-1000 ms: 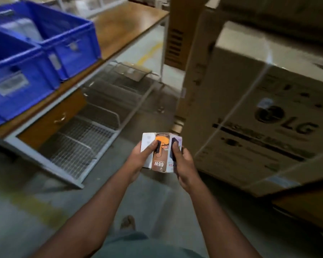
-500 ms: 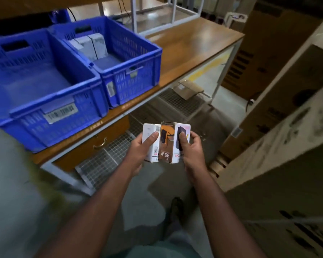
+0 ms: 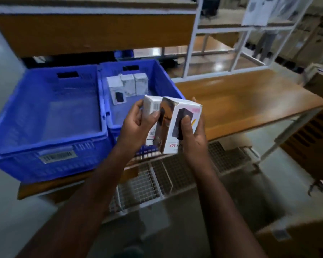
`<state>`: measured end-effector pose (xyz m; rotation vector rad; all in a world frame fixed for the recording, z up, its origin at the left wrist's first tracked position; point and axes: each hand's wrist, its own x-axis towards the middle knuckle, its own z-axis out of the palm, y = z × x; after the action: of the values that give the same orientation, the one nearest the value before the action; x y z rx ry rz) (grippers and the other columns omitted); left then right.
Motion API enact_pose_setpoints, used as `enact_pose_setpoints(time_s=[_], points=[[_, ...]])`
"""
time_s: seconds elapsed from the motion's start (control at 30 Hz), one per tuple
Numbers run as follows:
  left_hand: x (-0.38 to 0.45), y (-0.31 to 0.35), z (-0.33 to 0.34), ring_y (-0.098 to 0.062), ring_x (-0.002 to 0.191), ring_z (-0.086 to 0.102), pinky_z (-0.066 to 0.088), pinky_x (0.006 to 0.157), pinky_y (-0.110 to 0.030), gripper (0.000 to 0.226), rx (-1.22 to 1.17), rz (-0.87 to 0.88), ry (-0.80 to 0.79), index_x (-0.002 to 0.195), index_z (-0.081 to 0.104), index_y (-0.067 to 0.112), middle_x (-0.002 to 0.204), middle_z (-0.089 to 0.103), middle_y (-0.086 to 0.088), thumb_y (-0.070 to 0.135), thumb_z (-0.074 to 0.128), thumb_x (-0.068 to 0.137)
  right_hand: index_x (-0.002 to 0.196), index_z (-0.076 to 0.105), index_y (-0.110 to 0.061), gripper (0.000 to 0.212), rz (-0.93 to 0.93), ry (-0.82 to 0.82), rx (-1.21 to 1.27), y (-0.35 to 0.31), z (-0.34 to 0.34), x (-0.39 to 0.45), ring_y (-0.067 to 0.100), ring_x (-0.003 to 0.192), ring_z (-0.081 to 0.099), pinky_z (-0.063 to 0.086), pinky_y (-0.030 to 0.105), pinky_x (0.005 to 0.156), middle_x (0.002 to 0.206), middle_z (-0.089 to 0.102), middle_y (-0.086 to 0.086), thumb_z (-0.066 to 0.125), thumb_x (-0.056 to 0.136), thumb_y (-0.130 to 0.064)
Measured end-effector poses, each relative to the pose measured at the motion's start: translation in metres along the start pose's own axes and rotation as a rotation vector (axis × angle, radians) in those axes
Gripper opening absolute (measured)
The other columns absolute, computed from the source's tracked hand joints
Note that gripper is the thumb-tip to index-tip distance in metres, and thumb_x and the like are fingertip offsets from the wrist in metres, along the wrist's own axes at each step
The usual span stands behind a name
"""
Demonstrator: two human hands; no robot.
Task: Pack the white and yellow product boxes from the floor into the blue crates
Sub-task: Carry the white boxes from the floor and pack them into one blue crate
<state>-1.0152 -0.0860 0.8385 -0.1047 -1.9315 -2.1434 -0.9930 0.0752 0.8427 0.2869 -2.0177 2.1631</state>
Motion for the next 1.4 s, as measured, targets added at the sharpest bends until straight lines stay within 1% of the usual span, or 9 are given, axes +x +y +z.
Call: enact_pose_setpoints(time_s=[0.07,0.27,0.37,0.47,0.63,0.8,1.0,1.17,1.4], points=[[0.035,0.009,-0.007,-0.012,0.105,0.071,0.055,0.082,-0.023,0.029,0.021,0.044,0.036,0.128,0.054,0.017,0.110,0.076,0.007,0.015,0.062,0.100,0.138,0.036,-0.065,0.042,-0.076,-0.062,-0.073,-0.001,0.007,0.039,0.019,0.123,0.065,0.054,0.053,0.101,0.135,0.064,-0.001,0.049,0.098,-0.063],[0.147,0.020,-0.047,-0.009,0.087,0.072,0.055,0.071,-0.021,0.028,0.019,0.061,0.049,0.121,0.054,0.017,0.099,0.076,0.004,0.010,0.064,0.095,0.152,0.036,-0.010,0.057,-0.198,-0.260,-0.173,0.003,0.030,0.166,-0.002,0.115,0.063,0.049,0.017,0.091,0.126,0.064,-0.011,0.057,0.103,-0.028],[0.198,0.024,-0.072,-0.010,0.103,0.068,0.054,0.086,-0.025,0.043,0.081,0.089,0.029,0.122,0.062,0.024,0.112,0.073,0.003,0.025,0.076,0.082,0.159,0.025,-0.024,0.079,-0.130,-0.406,-0.201,0.009,0.035,0.227,0.015,0.124,0.064,0.055,0.033,0.099,0.140,0.062,0.003,0.071,0.096,-0.029],[0.242,0.012,-0.093,-0.014,0.105,0.070,0.056,0.094,-0.034,0.048,0.242,0.063,-0.014,0.114,0.067,0.032,0.111,0.075,0.004,0.038,0.086,0.071,0.152,0.036,-0.032,0.081,-0.124,-0.412,-0.334,0.022,0.038,0.272,0.024,0.119,0.067,0.057,0.049,0.099,0.138,0.063,0.005,0.081,0.085,-0.039],[0.292,-0.033,-0.123,-0.015,0.098,0.073,0.059,0.093,-0.046,0.052,0.566,-0.081,0.009,0.111,0.059,0.026,0.110,0.073,0.001,0.025,0.090,0.069,0.140,0.041,-0.022,0.074,-0.055,-0.360,-0.554,0.051,0.051,0.315,0.010,0.103,0.067,0.060,0.031,0.084,0.129,0.062,-0.002,0.087,0.082,-0.024],[0.317,-0.072,-0.142,-0.028,0.110,0.065,0.054,0.097,-0.042,0.073,0.877,-0.109,-0.057,0.138,0.045,0.023,0.125,0.062,-0.009,0.015,0.084,0.077,0.118,0.042,-0.029,0.070,-0.020,-0.420,-0.816,0.088,0.079,0.347,0.024,0.098,0.070,0.059,0.054,0.084,0.118,0.066,0.002,0.092,0.069,-0.032],[0.338,-0.088,-0.151,-0.030,0.124,0.056,0.047,0.104,-0.039,0.075,1.026,-0.098,-0.100,0.148,0.042,0.025,0.142,0.051,-0.013,0.016,0.079,0.083,0.121,0.049,-0.014,0.072,-0.052,-0.398,-0.915,0.107,0.084,0.377,0.030,0.103,0.063,0.054,0.047,0.084,0.119,0.061,0.010,0.093,0.067,-0.029],[0.352,-0.093,-0.151,-0.027,0.117,0.055,0.047,0.093,-0.029,0.075,1.114,-0.172,-0.120,0.141,0.045,0.021,0.137,0.049,-0.009,0.011,0.080,0.074,0.135,0.048,-0.016,0.075,-0.016,-0.485,-1.007,0.119,0.092,0.404,0.035,0.114,0.061,0.046,0.035,0.082,0.131,0.056,0.014,0.089,0.073,-0.027],[0.363,-0.106,-0.142,-0.027,0.127,0.050,0.044,0.101,-0.030,0.077,1.212,-0.243,-0.220,0.141,0.046,0.011,0.140,0.049,-0.010,0.013,0.080,0.072,0.140,0.039,-0.005,0.062,0.009,-0.632,-1.245,0.149,0.119,0.416,0.047,0.119,0.058,0.048,0.045,0.092,0.136,0.044,0.022,0.072,0.088,-0.012]])
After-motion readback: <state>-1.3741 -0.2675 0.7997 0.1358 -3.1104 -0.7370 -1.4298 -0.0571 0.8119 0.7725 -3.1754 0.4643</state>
